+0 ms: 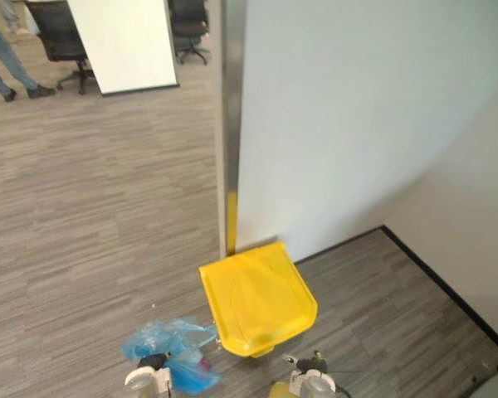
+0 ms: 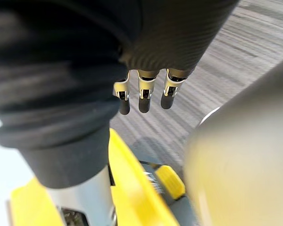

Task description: Gather rubbish on tea table into small bin, then transfer packed bag to large trash can.

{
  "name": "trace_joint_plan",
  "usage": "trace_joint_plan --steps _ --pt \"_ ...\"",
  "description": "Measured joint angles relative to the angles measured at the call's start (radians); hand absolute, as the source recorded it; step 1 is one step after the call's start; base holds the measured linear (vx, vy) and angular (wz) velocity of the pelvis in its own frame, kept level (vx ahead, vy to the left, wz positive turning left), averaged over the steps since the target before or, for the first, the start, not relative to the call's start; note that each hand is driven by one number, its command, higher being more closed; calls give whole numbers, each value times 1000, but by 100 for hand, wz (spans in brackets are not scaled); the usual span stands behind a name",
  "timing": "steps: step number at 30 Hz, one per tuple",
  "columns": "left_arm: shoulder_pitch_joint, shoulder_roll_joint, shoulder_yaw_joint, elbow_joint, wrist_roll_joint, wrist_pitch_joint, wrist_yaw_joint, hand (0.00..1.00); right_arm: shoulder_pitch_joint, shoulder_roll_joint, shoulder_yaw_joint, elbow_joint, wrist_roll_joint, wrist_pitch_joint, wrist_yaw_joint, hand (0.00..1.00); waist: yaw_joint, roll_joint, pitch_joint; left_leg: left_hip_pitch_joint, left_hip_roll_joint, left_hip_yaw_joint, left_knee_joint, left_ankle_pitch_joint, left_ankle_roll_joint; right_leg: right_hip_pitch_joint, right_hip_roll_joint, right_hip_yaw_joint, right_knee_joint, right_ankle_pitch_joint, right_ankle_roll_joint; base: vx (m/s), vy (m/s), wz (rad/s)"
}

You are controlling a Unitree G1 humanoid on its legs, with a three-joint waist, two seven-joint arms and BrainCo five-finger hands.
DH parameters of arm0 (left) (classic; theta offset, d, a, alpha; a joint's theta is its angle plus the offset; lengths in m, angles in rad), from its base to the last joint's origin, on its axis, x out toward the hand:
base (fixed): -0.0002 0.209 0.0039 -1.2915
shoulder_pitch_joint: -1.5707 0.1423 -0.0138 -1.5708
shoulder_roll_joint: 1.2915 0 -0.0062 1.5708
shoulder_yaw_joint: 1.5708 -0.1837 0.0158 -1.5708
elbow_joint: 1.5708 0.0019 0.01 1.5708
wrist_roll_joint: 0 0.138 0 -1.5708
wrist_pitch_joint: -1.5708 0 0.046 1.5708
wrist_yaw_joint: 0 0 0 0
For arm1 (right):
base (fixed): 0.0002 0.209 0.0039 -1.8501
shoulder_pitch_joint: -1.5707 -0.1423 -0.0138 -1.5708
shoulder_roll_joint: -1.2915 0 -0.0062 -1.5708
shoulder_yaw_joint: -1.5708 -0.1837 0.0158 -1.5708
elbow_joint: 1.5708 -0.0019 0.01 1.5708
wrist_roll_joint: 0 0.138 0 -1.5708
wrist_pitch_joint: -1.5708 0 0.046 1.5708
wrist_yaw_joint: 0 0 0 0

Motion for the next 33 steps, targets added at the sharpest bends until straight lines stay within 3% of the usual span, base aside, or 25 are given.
trace_joint_plan --steps 2,3,4,5,6,8,9,10,11,13,14,16,17,18,20,22,24,26,27,28,30,33 --pt "-4 6 -10 12 0 3 1 100 1 -8 -29 -9 8 2 -20 0 -8 10 4 -1 12 -11 64 -58 -6 -33 11 -19 6 72 11 270 -8 14" --pt "-5 3 -10 12 1 2 1 100 -4 -8 -42 -6 9 2 -26 0 1 12 2 -2 15 -12 78 -69 -10 -27 19 -14 -13 77 20 378 -17 13" --pt "-26 31 -5 11 3 2 0 100 -17 7 -64 -6 17 1 -38 0 8 -11 25 -22 8 -42 136 -95 -43 47 -5 -17 -86 116 50 365 -36 16" --pt "-28 32 -6 14 7 3 0 100 -18 8 -74 -5 18 0 -41 0 5 -18 33 -24 1 -63 150 -102 -49 66 -15 -15 -88 71 56 337 -96 37" --pt "-56 8 -14 8 14 2 0 100 -21 -8 -113 -1 39 3 -48 0 9 4 61 -21 -5 -89 169 -101 -52 59 -29 -25 -38 49 54 274 -97 22" --pt "-75 -2 -12 -4 19 1 2 100 -42 -5 -130 -19 53 1 -52 0 30 3 83 -19 -25 -134 203 -93 -53 -18 -64 -80 93 12 58 233 -145 -63" --pt "-76 30 -13 -6 22 2 1 100 -52 22 -111 -43 69 -2 -51 0 44 13 83 -47 14 -138 275 -132 -82 46 -9 -73 -74 -6 25 126 -213 -97" --pt "-78 32 -8 -3 27 3 1 100 -54 20 -108 -49 79 -8 -50 0 36 36 98 -53 39 -165 310 -153 -91 74 26 -79 -108 19 -49 98 -181 -31" --pt "-95 24 -7 -7 40 -1 -1 100 -34 12 -156 -46 81 -1 -53 0 9 46 99 -51 49 -189 319 -152 -85 101 22 -105 -101 25 -48 42 -108 91" --pt "-103 -10 -25 -22 45 -10 -1 100 13 1 -215 -47 83 12 -64 0 6 44 99 -47 41 -183 318 -136 -76 101 -8 -102 -39 15 -42 -43 -68 78" --pt "-106 -14 -27 -26 47 -9 -1 100 20 -5 -218 -47 83 13 -64 0 14 39 98 -47 44 -187 320 -137 -76 86 -9 -95 -22 2 -45 -141 -125 1" --pt "-88 -13 -25 -14 47 -5 0 100 -1 -5 -200 -47 82 13 -59 0 3 50 94 -52 45 -222 302 -168 -88 89 12 -76 -54 -34 -35 -207 -138 9" --pt "-73 -9 -25 -14 48 -4 0 100 8 8 -201 -40 81 13 -58 0 1 43 81 -50 32 -235 281 -173 -86 88 3 -90 -62 -40 -35 -252 -116 29" --pt "-56 -15 -30 -14 48 -2 0 100 22 7 -198 -34 80 13 -57 0 2 36 71 -65 31 -236 306 -171 -62 89 1 -93 -63 -41 -34 -255 -112 20" --pt "-28 -15 -37 -13 48 0 -1 100 28 6 -198 -34 78 14 -57 0 5 38 55 -70 48 -246 294 -171 -70 92 17 -91 -74 -37 -27 -264 -132 4" --pt "-4 0 -37 -13 48 2 0 100 40 19 -174 -32 77 14 -56 0 -2 0 13 -63 20 -247 197 -141 -71 86 27 -69 -147 -22 -12 -232 -121 9" --pt "-7 0 -47 -19 47 1 0 100 57 27 -145 -27 75 14 -53 0 -5 -20 8 -89 -12 -197 346 -141 -56 90 20 -80 -200 14 14 -236 -80 3" --pt "-1 -14 -46 -12 46 4 0 100 68 10 -123 -42 75 13 -51 0 -16 20 -4 -66 -25 -158 309 -162 20 94 62 -121 -236 60 14 -291 3 -8" --pt "10 -13 -45 -14 46 4 0 100 66 11 -118 -37 74 16 -48 0 -11 21 -12 -54 -3 -106 255 -164 -1 78 74 -110 -227 89 10 -229 -35 -15" --pt "11 -6 -36 -17 43 4 0 100 65 16 -102 -38 73 13 -46 0 -13 2 -6 -57 -1 -92 217 -122 -9 35 67 -83 -95 75 -42 -261 -48 -19" --pt "10 -6 -34 -18 38 4 2 100 63 13 -100 -38 73 12 -46 0 -12 4 -8 -60 10 -90 178 -83 -21 19 57 -48 44 52 -66 -102 -65 -6" --pt "18 -6 -34 -24 35 4 2 100 66 7 -68 -23 34 12 -44 0 -9 3 -25 -81 24 -109 139 -34 -43 84 -1 30 151 2 -50 20 -114 14"
